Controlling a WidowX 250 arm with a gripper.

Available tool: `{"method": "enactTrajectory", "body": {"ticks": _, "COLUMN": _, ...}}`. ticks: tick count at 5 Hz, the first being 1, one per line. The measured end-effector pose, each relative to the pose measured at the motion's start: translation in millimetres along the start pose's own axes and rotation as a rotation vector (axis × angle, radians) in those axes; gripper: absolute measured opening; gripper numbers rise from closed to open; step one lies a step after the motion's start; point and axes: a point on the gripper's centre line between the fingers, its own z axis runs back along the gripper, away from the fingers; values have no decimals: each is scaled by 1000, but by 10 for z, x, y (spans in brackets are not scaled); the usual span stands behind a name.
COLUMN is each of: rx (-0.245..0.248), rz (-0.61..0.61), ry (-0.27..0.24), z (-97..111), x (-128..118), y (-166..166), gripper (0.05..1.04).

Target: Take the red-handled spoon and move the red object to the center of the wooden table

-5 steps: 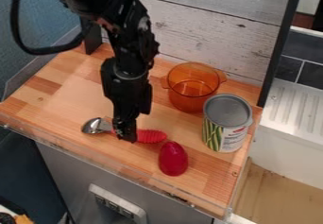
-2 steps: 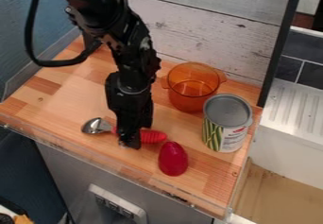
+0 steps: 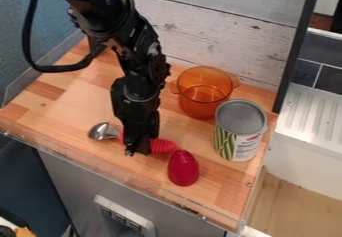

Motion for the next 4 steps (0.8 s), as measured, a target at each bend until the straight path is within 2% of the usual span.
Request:
{"method": "enactTrajectory", "body": {"ticks": 2, "rx": 3, "rz": 13, "ry": 8, "z": 94, "x": 42, "y": 26, "gripper": 364}}
{"method": "enactTrajectory", "body": {"ticks": 3, "rx": -62, "rz": 44, "ry": 30, "z": 356, "x": 104, "y": -54, "gripper": 364}}
{"method": "enactTrajectory", "body": {"ticks": 4, "rx": -126, "rz": 21, "ry": 63, "z": 707, "x": -23, "y": -23, "gripper": 364}}
